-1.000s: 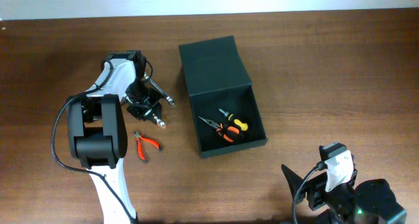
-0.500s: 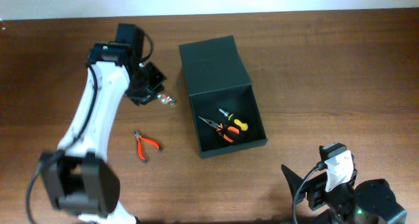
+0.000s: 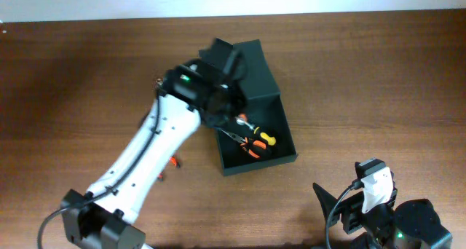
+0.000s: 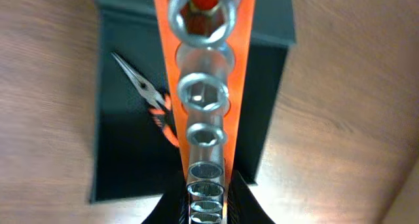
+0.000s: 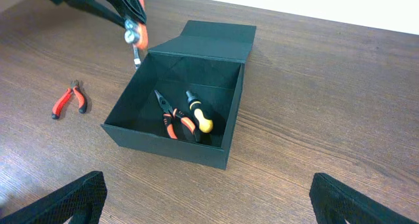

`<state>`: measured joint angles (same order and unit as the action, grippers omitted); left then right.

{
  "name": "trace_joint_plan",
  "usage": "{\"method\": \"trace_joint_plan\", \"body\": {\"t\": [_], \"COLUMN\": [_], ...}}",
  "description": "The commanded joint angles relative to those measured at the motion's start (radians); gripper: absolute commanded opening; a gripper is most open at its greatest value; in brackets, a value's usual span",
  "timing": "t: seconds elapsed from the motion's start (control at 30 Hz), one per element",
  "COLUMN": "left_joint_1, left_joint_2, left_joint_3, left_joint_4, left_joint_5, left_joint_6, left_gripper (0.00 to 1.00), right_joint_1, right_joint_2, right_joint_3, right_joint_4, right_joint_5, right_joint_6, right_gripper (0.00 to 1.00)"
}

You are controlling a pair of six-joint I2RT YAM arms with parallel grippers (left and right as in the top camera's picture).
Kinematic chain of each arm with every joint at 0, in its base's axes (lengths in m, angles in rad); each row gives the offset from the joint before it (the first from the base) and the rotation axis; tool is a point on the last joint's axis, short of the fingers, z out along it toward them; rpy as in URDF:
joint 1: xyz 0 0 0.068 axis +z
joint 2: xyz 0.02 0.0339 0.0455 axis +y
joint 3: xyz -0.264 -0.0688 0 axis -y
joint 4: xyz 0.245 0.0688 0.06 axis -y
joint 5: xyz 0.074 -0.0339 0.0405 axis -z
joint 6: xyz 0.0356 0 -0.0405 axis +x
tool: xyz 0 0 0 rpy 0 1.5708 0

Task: Pack container
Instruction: 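Carry socket rail right into the green box and release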

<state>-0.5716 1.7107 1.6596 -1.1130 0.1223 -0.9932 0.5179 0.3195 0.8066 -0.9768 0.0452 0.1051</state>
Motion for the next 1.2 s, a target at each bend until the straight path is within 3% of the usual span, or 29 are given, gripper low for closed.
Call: {"method": "trace_joint_plan", "body": {"t": [0.0, 0.2, 0.47, 0.77, 1.0, 1.17], "left_joint_1": [-0.056, -0.096, -0.113, -0.113, -0.113, -0.113], "left_joint_2": [0.031, 0.116, 0.219, 0.304, 0.355, 0.356], "left_joint_3": [0.008, 0.008, 0.007, 0.007, 0.007, 0.007], "left_joint_4": [0.003, 0.003, 0.003, 0.007, 0.026, 0.026], "left_joint_5": [-0.064, -0.068, -0.067, -0.066, -0.056, -0.058], "left_joint_6": [-0.163, -0.367, -0.528, -0.577, -0.589, -0.589], "left_gripper": [0.08, 0.08, 0.08, 0.13, 0.24, 0.24], "right_joint_1": [-0.002, -0.002, -0.002, -0.002, -0.002, -0.002], "right_joint_2": [-0.006, -0.006, -0.006, -0.006, -0.006, -0.006], "right_joint_3": [-0.001, -0.001, -0.001, -0.001, -0.001, -0.001], "right_joint_4": [0.003, 0.003, 0.003, 0.003, 0.003, 0.003], "right_joint_5": [0.012, 0.012, 0.012, 0.013, 0.012, 0.012], "right_joint_6": [0.008, 0.008, 0.008, 0.008, 0.008, 0.008], "right_gripper": [0.99, 0.99, 0.99, 0.99, 0.99, 0.99]}}
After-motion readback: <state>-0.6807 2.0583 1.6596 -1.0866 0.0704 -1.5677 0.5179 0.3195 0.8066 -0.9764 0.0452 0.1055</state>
